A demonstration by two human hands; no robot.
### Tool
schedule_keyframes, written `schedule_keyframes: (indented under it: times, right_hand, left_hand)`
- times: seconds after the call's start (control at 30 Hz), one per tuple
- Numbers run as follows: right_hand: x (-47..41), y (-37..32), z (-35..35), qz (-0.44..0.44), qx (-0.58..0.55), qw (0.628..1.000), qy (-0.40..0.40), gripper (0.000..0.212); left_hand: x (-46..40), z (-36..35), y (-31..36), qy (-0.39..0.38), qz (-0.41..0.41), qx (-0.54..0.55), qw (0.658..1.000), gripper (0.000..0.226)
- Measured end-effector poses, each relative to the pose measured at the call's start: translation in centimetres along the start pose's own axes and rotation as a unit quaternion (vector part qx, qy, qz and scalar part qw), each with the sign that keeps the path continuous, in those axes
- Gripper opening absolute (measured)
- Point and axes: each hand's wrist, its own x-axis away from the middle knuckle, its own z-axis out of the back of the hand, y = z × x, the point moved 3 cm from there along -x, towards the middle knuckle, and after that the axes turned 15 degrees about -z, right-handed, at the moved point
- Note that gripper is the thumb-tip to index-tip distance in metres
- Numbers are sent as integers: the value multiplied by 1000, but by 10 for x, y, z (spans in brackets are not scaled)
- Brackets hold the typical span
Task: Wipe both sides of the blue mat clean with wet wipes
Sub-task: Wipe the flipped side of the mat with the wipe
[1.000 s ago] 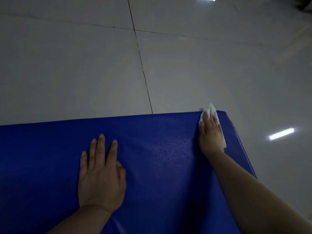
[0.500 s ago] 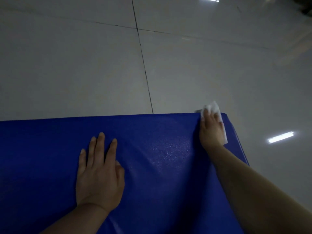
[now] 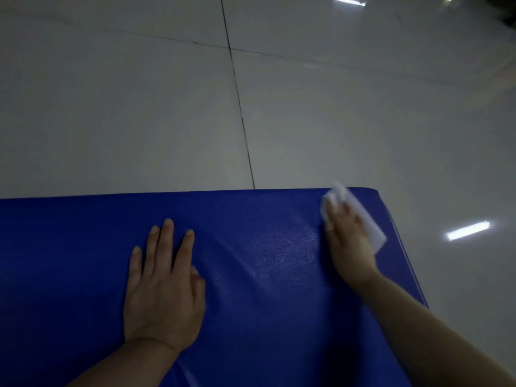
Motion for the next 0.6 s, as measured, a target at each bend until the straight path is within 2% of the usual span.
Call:
schedule_keyframes:
  times: [0.07, 0.13, 0.2, 0.3, 0.37, 0.5, 0.53, 0.6]
  right_hand:
    - [14, -14, -14, 99, 14, 994, -51, 52]
    - [6, -6, -8, 128, 37, 990, -38, 52]
    - [-18, 13, 6, 53, 44, 997, 21, 50]
    - [-51, 33, 13, -131, 65, 989, 17, 50]
    - [-52, 25, 10, -159, 96, 983, 10, 51]
    - [-12, 5, -3, 24, 40, 998, -40, 50]
    - [-6, 11, 0, 42, 33, 998, -41, 52]
    - [-14, 36, 9, -4, 50, 999, -3, 55]
  left_hand:
    - [-1, 1, 0, -1, -2, -4, 1000, 58]
    - [-1, 1, 1, -1, -1, -5, 1000, 58]
    - [-1, 1, 1, 2, 0, -6, 1000, 58]
    - [-1, 1, 1, 2, -1, -8, 1000, 58]
    - [-1, 1, 0, 5, -3, -10, 1000, 58]
    - [-2, 1, 1, 5, -1, -8, 1000, 59]
    - [-2, 1, 1, 4, -1, -7, 1000, 59]
    - [-2, 1, 1, 4, -1, -5, 1000, 59]
